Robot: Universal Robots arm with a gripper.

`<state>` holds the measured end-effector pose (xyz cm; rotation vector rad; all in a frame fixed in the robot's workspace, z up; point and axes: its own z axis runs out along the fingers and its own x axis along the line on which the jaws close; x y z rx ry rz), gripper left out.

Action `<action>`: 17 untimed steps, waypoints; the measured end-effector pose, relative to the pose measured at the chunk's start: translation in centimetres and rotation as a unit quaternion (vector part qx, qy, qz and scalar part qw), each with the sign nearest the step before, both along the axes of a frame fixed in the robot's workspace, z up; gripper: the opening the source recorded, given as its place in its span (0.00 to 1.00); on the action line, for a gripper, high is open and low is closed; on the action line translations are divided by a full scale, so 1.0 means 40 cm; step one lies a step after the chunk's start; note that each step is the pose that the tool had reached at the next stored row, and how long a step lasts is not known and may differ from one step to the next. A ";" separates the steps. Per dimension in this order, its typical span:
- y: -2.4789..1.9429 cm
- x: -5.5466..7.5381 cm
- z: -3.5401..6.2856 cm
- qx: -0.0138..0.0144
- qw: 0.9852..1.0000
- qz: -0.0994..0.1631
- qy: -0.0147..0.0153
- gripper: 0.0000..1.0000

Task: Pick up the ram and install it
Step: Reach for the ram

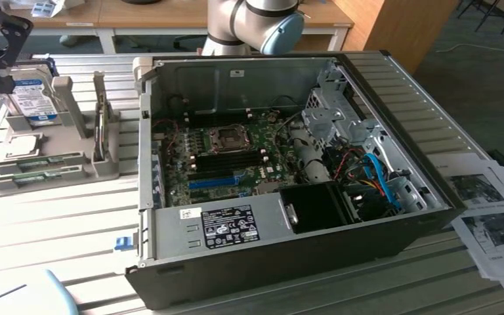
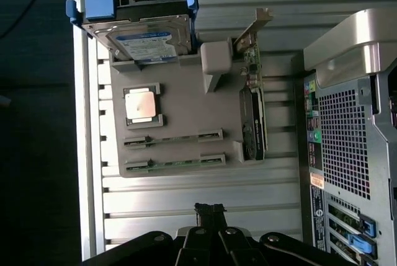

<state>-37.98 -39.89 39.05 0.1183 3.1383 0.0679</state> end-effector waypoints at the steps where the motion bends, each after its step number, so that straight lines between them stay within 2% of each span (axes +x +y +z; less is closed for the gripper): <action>1: 0.000 -0.004 0.000 0.000 1.000 0.000 0.000 0.09; 17: 0.000 -0.058 -0.002 0.000 1.000 0.000 0.003 0.09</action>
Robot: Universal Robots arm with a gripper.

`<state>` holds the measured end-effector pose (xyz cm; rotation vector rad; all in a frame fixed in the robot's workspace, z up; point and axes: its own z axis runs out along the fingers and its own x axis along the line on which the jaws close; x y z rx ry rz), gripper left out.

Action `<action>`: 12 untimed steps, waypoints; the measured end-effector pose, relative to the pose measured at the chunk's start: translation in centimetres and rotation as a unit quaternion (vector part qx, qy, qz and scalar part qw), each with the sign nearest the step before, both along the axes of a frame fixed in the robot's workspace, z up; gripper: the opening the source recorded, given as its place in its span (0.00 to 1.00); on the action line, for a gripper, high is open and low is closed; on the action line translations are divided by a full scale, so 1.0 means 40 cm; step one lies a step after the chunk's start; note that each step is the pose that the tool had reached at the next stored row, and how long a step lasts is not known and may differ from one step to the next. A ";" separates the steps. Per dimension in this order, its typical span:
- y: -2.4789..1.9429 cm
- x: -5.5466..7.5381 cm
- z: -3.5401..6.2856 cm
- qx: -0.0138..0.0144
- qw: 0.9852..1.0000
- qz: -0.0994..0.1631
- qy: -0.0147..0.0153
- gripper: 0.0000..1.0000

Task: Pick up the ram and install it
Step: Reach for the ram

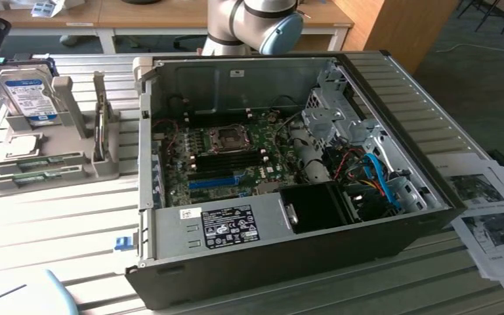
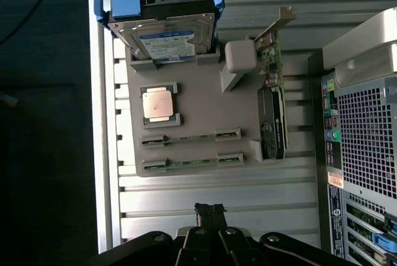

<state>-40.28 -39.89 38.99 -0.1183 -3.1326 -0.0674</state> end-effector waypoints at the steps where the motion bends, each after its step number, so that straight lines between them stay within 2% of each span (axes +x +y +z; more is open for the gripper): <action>1: 0.000 -0.003 0.000 0.000 1.000 0.000 0.000 0.09; 12: 0.000 -0.012 0.000 0.000 1.000 0.000 0.001 0.09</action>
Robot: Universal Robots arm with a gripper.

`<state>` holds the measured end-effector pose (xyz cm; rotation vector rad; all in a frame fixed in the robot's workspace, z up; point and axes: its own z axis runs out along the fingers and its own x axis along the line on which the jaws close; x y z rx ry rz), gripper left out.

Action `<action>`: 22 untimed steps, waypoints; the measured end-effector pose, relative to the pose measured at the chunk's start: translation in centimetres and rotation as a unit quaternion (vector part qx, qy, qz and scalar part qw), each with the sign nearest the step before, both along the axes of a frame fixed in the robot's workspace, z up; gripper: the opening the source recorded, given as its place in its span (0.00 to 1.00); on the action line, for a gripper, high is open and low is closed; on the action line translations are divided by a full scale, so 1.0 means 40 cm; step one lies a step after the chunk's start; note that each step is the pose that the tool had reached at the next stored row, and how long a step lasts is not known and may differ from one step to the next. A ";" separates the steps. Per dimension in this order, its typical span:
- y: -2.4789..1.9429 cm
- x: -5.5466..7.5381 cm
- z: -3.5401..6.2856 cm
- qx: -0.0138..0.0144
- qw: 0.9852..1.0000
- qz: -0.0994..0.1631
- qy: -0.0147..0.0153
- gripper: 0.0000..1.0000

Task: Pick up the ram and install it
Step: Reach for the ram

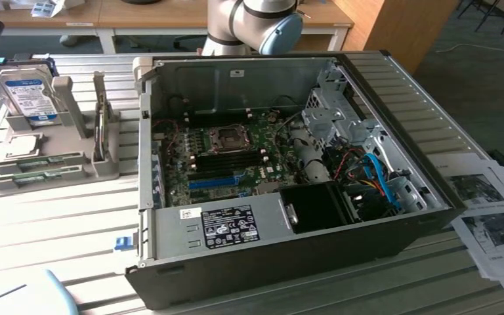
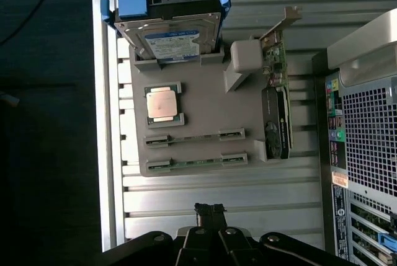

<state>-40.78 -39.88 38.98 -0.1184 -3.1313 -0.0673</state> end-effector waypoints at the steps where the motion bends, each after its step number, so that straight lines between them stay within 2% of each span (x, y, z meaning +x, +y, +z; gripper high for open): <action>1: 0.000 0.000 0.000 0.000 1.000 0.000 0.000 0.09; 5: 0.005 0.000 -0.001 0.000 1.000 0.000 0.000 0.09; 8: 0.012 0.000 -0.001 0.000 1.000 0.000 0.000 0.09; 22: 0.066 0.000 -0.005 0.000 1.000 0.000 0.000 0.09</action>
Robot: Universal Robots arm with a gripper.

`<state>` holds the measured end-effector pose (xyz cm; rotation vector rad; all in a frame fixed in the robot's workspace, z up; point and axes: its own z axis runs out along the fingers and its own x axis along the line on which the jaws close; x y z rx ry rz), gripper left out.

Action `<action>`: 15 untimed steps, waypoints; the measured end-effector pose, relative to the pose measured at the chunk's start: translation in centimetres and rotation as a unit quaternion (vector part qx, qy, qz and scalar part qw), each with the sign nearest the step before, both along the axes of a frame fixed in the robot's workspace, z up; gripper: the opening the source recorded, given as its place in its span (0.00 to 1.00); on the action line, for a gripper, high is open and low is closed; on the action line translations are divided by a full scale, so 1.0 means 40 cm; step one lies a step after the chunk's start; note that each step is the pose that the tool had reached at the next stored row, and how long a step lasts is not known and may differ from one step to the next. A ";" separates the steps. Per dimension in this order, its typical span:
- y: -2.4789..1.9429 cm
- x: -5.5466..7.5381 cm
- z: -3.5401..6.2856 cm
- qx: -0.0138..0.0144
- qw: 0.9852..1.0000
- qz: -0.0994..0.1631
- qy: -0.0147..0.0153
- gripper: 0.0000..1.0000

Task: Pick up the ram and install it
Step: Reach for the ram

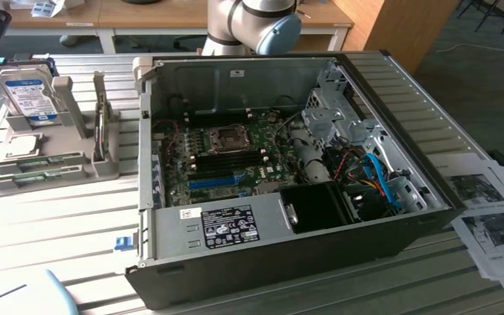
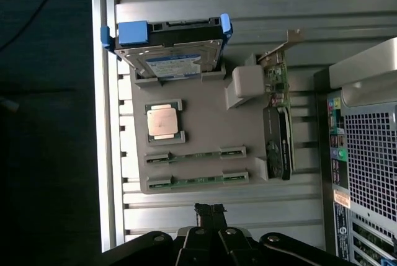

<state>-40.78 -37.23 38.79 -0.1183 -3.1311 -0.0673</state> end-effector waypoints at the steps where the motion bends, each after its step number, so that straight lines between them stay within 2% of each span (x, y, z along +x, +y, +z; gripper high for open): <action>1: 0.004 0.000 0.000 0.000 1.000 0.000 0.000 0.09; 6: 0.025 0.000 -0.002 0.000 1.000 0.000 0.000 0.09; 15: 0.055 0.000 -0.004 0.000 1.000 0.000 0.000 0.09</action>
